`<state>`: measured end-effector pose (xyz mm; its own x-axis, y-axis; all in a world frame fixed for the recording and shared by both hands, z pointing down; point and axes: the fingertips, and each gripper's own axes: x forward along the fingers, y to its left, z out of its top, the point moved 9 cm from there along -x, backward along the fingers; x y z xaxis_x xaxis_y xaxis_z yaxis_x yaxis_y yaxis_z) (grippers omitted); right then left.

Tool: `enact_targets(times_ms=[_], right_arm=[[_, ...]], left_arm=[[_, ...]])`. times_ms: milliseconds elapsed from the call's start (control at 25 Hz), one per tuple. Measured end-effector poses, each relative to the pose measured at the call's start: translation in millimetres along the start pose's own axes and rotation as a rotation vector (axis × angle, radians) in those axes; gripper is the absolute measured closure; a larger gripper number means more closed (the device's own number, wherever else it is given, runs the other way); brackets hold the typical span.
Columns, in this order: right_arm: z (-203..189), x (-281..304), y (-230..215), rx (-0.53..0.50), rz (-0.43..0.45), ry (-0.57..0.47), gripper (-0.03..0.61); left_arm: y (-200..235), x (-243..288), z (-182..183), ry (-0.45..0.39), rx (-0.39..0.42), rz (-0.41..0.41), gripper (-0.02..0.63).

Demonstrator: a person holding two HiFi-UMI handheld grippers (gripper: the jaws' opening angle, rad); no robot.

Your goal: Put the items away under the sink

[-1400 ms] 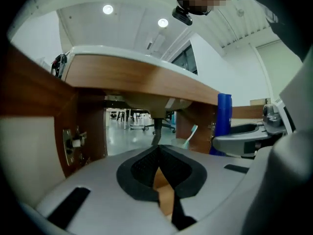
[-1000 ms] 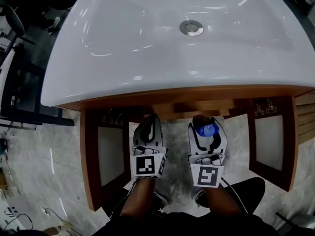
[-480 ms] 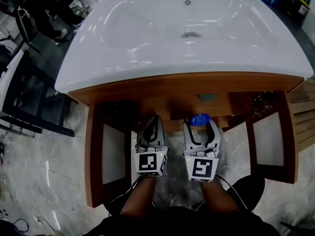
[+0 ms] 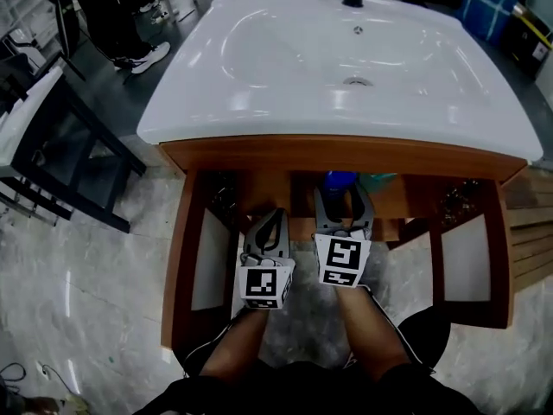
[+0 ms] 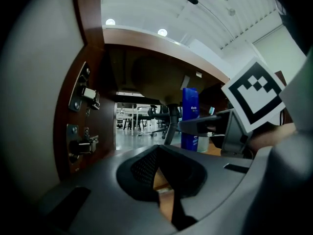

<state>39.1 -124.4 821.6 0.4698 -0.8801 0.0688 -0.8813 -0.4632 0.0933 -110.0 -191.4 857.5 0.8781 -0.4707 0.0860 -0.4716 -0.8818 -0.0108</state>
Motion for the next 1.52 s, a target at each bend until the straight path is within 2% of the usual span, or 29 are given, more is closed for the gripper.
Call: enact_targets(times_ms=[200,600,1520], right_arm=[[6,31,8,0.012,0.033,0.023,0.305],[7,69,7,0.015,0.044,0.070,0.305],[-8,78,4,0.040,0.042,0.084,0.298]], left_arm=[[2,-1,-1,-0.002,-0.010,0.014,0.598],[5,-4,-3,0.002,-0.014,0.026,0.598],[1,-7,-3,0.017,0.007,0.005,0.598]])
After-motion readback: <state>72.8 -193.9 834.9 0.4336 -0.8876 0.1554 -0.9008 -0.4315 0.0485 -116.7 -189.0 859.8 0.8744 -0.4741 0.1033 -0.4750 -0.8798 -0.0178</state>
